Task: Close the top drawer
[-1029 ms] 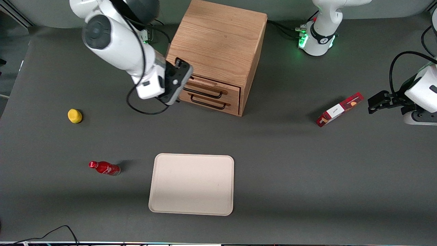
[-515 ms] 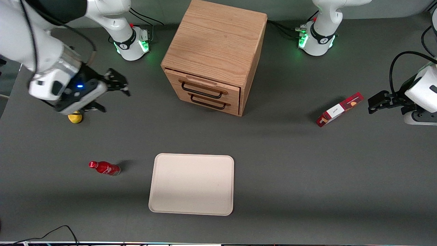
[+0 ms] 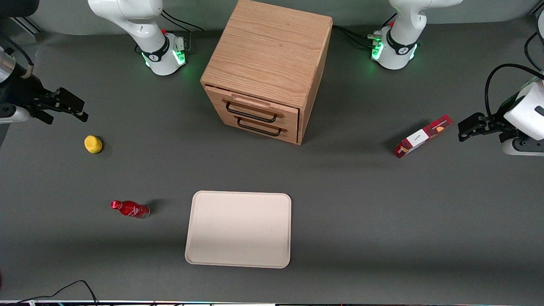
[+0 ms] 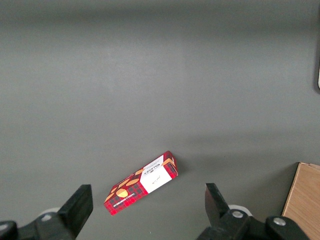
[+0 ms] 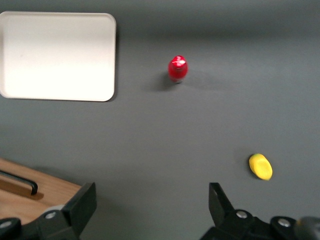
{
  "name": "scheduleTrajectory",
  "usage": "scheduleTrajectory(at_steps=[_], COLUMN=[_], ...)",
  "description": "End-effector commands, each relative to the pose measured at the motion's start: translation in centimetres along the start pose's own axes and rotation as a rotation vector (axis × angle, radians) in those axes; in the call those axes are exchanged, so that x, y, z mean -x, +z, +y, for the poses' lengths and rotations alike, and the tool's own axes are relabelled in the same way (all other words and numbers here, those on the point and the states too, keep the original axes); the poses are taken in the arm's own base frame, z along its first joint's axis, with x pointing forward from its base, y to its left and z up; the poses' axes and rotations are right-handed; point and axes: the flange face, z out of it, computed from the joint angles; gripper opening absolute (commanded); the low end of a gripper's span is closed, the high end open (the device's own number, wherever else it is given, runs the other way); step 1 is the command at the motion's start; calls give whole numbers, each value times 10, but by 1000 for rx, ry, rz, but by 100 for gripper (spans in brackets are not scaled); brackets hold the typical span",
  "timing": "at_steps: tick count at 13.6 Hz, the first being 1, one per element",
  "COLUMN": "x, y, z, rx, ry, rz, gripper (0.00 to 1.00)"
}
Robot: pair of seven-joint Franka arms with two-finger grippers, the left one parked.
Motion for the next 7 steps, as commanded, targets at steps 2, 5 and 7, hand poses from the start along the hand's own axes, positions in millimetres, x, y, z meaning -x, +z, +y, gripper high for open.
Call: scheduleTrajectory(at_steps=[2,5,7], x=[5,6,6], y=[-13,-12,-11], z=[7,13,10], rx=[29,31,34], ry=[59,68,56], rz=[16,1,-7], gripper=[100,100,100])
